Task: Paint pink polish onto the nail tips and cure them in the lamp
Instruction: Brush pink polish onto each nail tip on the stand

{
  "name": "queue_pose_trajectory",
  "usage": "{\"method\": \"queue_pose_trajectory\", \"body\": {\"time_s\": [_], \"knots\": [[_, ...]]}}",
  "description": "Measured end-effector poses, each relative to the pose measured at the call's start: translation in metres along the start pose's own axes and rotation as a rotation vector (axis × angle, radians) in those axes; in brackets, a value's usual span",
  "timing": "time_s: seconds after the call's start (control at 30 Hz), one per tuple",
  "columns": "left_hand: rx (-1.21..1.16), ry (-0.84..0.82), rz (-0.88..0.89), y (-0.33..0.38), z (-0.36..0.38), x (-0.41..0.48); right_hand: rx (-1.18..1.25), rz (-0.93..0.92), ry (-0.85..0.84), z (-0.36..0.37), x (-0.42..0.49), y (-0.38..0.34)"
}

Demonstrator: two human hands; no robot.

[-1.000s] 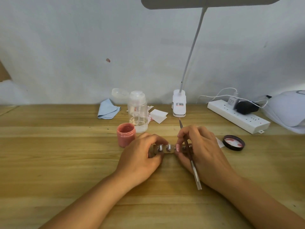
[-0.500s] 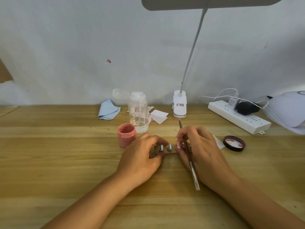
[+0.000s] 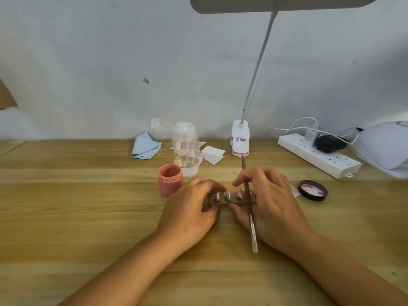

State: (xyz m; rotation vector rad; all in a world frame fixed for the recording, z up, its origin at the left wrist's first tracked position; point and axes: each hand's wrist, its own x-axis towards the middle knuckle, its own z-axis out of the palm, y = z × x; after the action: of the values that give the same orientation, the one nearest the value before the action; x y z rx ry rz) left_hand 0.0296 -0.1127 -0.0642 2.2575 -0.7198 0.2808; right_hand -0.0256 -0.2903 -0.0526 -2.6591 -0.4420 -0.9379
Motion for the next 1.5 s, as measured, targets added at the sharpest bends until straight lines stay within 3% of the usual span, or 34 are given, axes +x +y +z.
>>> {"method": "queue_pose_trajectory", "body": {"time_s": [0.57, 0.83, 1.0, 1.13, 1.37, 1.5], "knots": [[0.217, 0.073, -0.021, 0.007, 0.000, -0.005, -0.109, -0.150, 0.085, 0.003, 0.000, -0.005], [0.252, 0.082, -0.088, 0.003, 0.004, 0.004, 0.120, 0.126, 0.409, -0.007, -0.001, -0.002], [0.324, 0.078, -0.063, 0.003, 0.005, 0.005, 0.320, 0.255, 0.491, -0.012, -0.002, -0.001], [0.356, 0.086, -0.055, 0.005, 0.005, 0.006, 0.347, 0.283, 0.489, -0.014, -0.004, -0.003], [0.326, 0.080, -0.026, 0.007, 0.004, 0.005, 0.102, 0.190, 0.377, -0.010, -0.008, -0.007], [0.223, 0.170, 0.174, 0.015, 0.002, -0.005, 0.029, 0.102, 0.321, -0.007, -0.009, -0.011]]}}
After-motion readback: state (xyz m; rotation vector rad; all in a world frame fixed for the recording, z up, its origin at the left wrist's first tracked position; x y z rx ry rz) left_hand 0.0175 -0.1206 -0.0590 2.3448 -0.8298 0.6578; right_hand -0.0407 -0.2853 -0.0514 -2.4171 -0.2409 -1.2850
